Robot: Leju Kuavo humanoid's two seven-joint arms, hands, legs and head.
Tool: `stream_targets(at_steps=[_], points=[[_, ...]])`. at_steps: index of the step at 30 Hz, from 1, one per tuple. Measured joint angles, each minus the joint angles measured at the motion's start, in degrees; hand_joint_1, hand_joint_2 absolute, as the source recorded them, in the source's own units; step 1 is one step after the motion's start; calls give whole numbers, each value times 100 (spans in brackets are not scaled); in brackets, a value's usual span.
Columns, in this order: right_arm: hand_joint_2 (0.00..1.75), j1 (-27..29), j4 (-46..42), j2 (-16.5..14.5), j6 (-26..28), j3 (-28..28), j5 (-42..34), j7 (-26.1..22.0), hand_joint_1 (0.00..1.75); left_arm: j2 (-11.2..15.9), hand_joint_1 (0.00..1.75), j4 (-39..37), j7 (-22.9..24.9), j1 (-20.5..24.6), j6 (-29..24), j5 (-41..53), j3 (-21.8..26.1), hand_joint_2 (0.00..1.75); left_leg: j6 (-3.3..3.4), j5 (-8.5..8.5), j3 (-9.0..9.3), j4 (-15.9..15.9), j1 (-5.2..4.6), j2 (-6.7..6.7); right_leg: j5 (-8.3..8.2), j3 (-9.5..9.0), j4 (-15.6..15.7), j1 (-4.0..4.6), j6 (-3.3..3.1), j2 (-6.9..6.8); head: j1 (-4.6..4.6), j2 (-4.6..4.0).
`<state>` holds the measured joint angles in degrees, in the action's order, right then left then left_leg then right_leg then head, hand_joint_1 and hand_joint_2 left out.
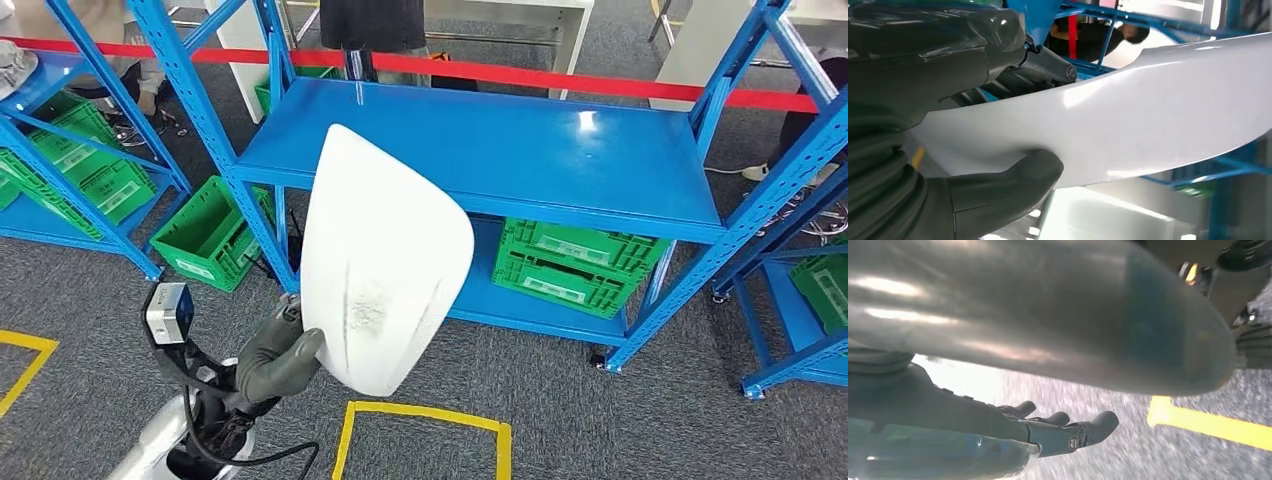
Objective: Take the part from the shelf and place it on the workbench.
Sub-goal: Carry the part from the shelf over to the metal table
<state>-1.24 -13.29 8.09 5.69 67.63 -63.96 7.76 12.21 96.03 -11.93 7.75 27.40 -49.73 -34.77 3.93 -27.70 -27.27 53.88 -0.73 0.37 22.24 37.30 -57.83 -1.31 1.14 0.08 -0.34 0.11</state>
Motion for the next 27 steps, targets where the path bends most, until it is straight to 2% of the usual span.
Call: stream_targets(at_steps=[2, 3, 4, 5, 6, 7, 8, 9, 10, 11, 12, 13, 14, 15, 16, 18, 19, 20, 21, 22, 23, 25, 26, 27], points=[[0, -8, 1, 12, 25, -46, -149, -8, 0, -39, 175, -17, 48, -240, 50, -102, 110, 175, 18, 211, -165, -62, 13, 13, 529, 158, -508, -1, -70, -2, 10, 0], [0, -19, 2, 17, 31, -62, -172, -12, 0, -59, 175, -33, 46, -336, 74, -80, 131, 175, 10, 302, -270, -57, 15, 14, 785, 239, -889, -8, -74, -3, 14, 0], [0, -31, 3, 25, 35, -73, -185, -15, 0, -77, 175, -52, 43, -416, 89, -63, 145, 175, -12, 389, -381, -47, 17, 16, 915, 282, -1245, -17, -32, -4, 16, 0], [0, -42, 4, 33, 38, -82, -197, -18, 0, -90, 175, -70, 44, -475, 96, -55, 158, 175, -34, 471, -494, -29, 23, 20, 918, 265, -1486, -26, 42, -4, 15, 0], [0, -49, 7, 42, 54, -94, -213, -23, 0, -101, 175, -86, 58, -513, 103, -80, 174, 175, -62, 546, -614, 4, 36, 23, 816, 160, -1541, -41, 135, -4, 15, 0], [0, -53, 11, 49, 85, -109, -241, -37, 0, -114, 175, -102, 88, -533, 112, -137, 189, 175, -97, 610, -748, 58, 54, 24, 681, -51, -1382, -63, 225, -5, 14, 0], [0, -58, 16, 52, 128, -133, -276, -62, 0, -127, 175, -116, 133, -542, 123, -221, 203, 175, -136, 657, -877, 136, 66, 24, 649, -338, -1030, -89, 284, -4, 16, 0], [0, -63, 22, 59, 176, -162, -312, -98, 0, -142, 175, -127, 180, -545, 139, -313, 213, 175, -176, 693, -997, 231, 72, 23, 711, -657, -600, -89, 289, 3, 21, 0], [0, -68, 28, 65, 211, -192, -340, -135, 0, -157, 175, -137, 218, -547, 159, -387, 217, 175, -213, 727, -1082, 311, 69, 22, 818, -876, -259, -86, 251, 9, 20, 0], [0, -71, 36, 77, 230, -219, -359, -164, 0, -167, 175, -144, 240, -548, 182, -436, 219, 175, -244, 762, -1134, 365, 65, 22, 938, -995, -47, -68, 192, 14, 19, 0], [0, -67, 42, 91, 237, -237, -369, -184, 0, -176, 175, -153, 248, -549, 203, -459, 218, 175, -272, 808, -1157, 384, 69, 22, 974, -1020, 19, -37, 118, 16, 15, 0], [0, -59, 49, 100, 237, -248, -376, -192, 0, -181, 175, -165, 253, -554, 220, -471, 217, 175, -299, 846, -1171, 381, 86, 20, 941, -961, -6, -42, 52, 5, 10, 0], [0, -52, 56, 108, 237, -257, -382, -198, 0, -184, 175, -177, 255, -560, 231, -479, 217, 175, -328, 803, -1194, 403, 107, 15, 890, -918, -11, -42, -9, -7, 6, 0], [0, -45, 62, 113, 237, -268, -385, -203, 0, -186, 175, -188, 259, -567, 236, -481, 217, 175, -361, 651, -1231, 486, 123, 7, 825, -860, -9, -47, -68, -19, 5, 0], [0, -44, 68, 118, 237, -279, -388, -207, 0, -185, 175, -194, 262, -571, 239, -483, 218, 175, -394, 381, -1283, 668, 137, -2, 750, -785, -7, -56, -119, -29, 4, 0], [0, -45, 77, 131, 237, -305, -392, -213, 0, -185, 175, -207, 266, -569, 241, -484, 220, 175, -450, -279, -1376, 1302, 147, -12, 592, -623, -11, -41, -167, -35, 2, 0], [0, -45, 81, 134, 237, -319, -393, -214, 0, -186, 175, -221, 266, -567, 241, -484, 219, 175, -462, -472, -1394, 1643, 151, -13, 512, -534, -15, -31, -173, -36, 2, 0], [0, -43, 83, 135, 237, -330, -394, -214, 0, -186, 175, -238, 266, -567, 241, -484, 219, 175, -460, -518, -1366, 1890, 153, -13, 434, -440, -19, -18, -168, -36, 2, 0], [0, -39, 86, 135, 237, -338, -394, -214, 0, -187, 175, -254, 266, -568, 241, -484, 218, 175, -439, -432, -1266, 1972, 150, -15, 357, -342, -22, -1, -161, -36, 2, 0], [0, -35, 88, 134, 237, -342, -395, -214, 0, -187, 175, -263, 266, -568, 241, -484, 218, 175, -396, -287, -1075, 1862, 141, -18, 285, -251, -23, 18, -153, -34, 2, 0], [0, -32, 89, 129, 237, -344, -395, -214, 0, -188, 175, -268, 266, -565, 242, -484, 218, 175, -326, -181, -772, 1548, 120, -26, 215, -175, -23, 29, -148, -33, 3, 0], [0, -28, 90, 101, 237, -346, -395, -216, 0, -191, 175, -269, 265, -549, 244, -485, 222, 175, -187, -253, -120, 698, 64, -28, 93, -84, -17, 48, -107, -32, 6, 0], [0, -29, 92, 92, 237, -347, -395, -217, 0, -193, 175, -269, 264, -540, 246, -486, 224, 175, -135, -331, 79, 396, 32, -30, 35, -69, -5, 36, -78, -35, 5, 0], [0, -29, 93, 85, 237, -348, -395, -218, 0, -192, 175, -270, 263, -534, 247, -486, 226, 175, -104, -379, 144, 240, 3, -27, -24, -62, 16, 23, -35, -38, 3, 0]])
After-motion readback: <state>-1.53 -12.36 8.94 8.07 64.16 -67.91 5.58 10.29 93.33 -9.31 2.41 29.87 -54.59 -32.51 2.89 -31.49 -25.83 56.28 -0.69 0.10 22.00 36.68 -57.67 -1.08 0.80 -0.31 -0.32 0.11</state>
